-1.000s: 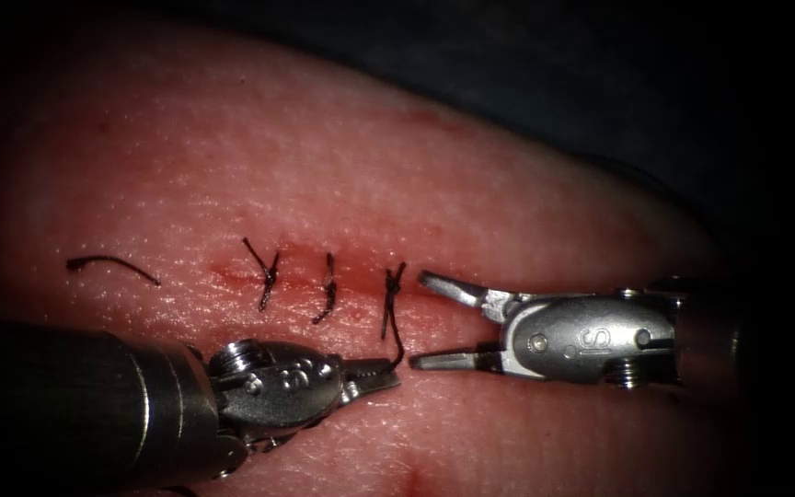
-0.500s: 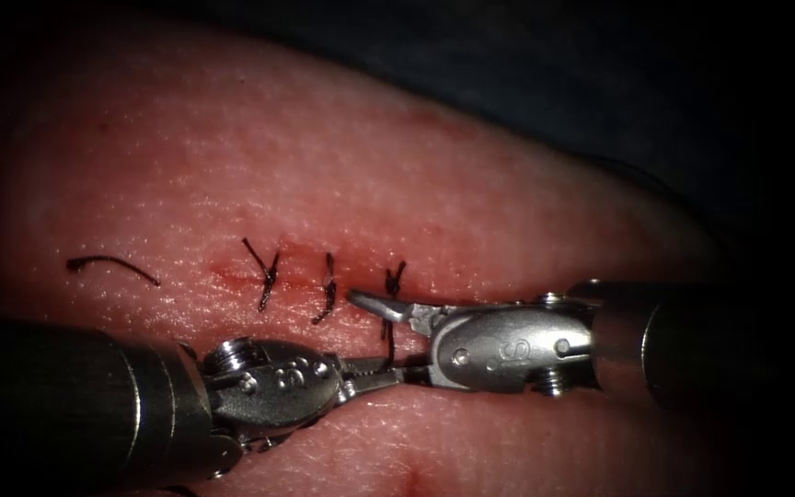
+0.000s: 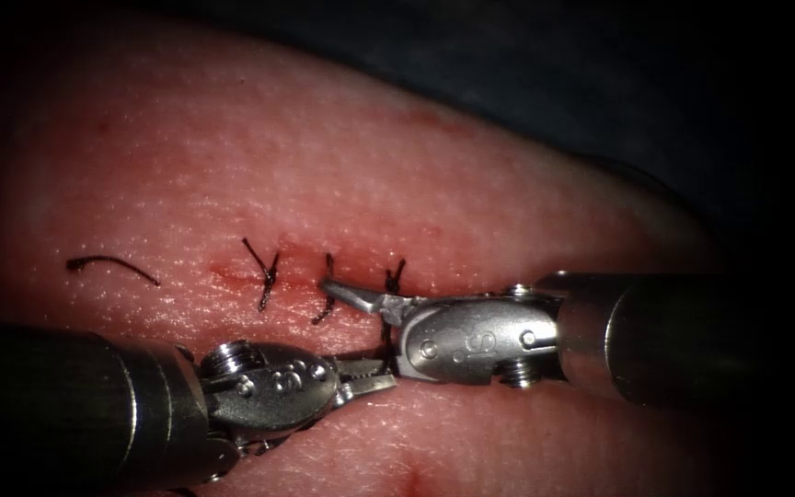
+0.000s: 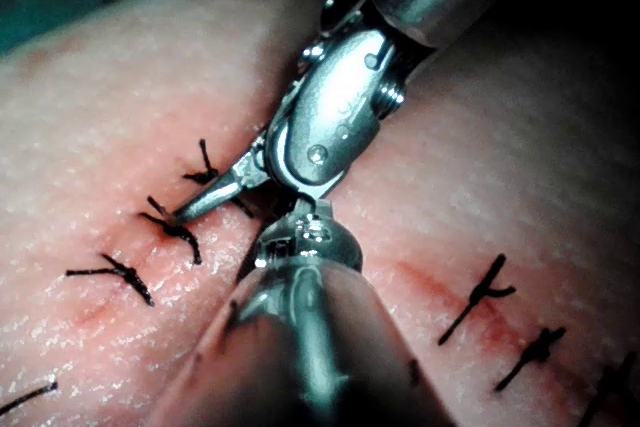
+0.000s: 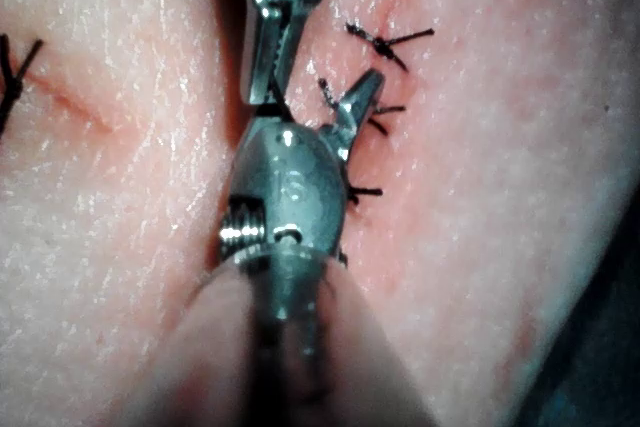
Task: Wound Closure
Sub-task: Snip the suture with the right cutter.
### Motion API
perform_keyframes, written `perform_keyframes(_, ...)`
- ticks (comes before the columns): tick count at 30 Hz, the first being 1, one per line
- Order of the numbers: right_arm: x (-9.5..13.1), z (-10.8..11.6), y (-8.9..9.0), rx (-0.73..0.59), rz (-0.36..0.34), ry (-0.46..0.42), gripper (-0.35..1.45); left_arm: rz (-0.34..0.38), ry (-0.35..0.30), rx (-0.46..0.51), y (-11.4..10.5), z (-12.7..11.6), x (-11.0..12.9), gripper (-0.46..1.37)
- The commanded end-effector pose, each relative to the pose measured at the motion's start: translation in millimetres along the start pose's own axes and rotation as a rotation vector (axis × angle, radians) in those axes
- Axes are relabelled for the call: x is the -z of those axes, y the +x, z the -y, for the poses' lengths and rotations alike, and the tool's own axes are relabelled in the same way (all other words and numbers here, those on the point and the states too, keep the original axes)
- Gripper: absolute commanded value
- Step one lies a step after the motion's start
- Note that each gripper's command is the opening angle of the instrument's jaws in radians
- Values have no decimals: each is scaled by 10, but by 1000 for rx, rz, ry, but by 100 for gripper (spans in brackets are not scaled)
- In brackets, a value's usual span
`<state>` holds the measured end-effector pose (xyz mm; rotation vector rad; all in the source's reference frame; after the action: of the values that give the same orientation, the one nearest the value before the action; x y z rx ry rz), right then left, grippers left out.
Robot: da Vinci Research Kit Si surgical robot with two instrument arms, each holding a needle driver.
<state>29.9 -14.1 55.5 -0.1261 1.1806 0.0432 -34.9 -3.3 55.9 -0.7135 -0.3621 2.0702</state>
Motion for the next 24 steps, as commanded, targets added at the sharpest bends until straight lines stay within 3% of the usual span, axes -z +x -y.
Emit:
perform_keyframes(1, -1, 1, -1, 3, 1, 4, 122, 0, -9, -5, 0, 0, 0, -35)
perform_keyframes(8, -10, 1, -1, 4, -5, -10, 118, 0, -6, -5, 0, -1, 1, -35)
perform_keyframes(15, -12, -1, -4, -23, -16, -18, 99, 1, -6, -11, -2, -3, 3, -35)
perform_keyframes(16, -12, -1, -4, -35, -20, -23, 90, 1, -7, -11, -2, -3, 3, -35)
perform_keyframes(17, -12, -2, -4, -47, -25, -15, 66, 1, -7, -11, -2, -2, 3, -35)
perform_keyframes(18, -12, -2, -3, -59, -31, -4, 37, 1, -7, -12, -2, -2, 3, -35)
perform_keyframes(19, -11, -1, -2, -77, -38, 8, -7, 1, -7, -12, -2, -2, 3, -35)
perform_keyframes(20, -11, -1, -1, -77, -46, 25, -35, 1, -7, -12, -1, -2, 3, -35)
perform_keyframes(24, -13, 0, 0, -89, -54, 41, -35, 1, -7, -17, -1, -2, 3, -35)
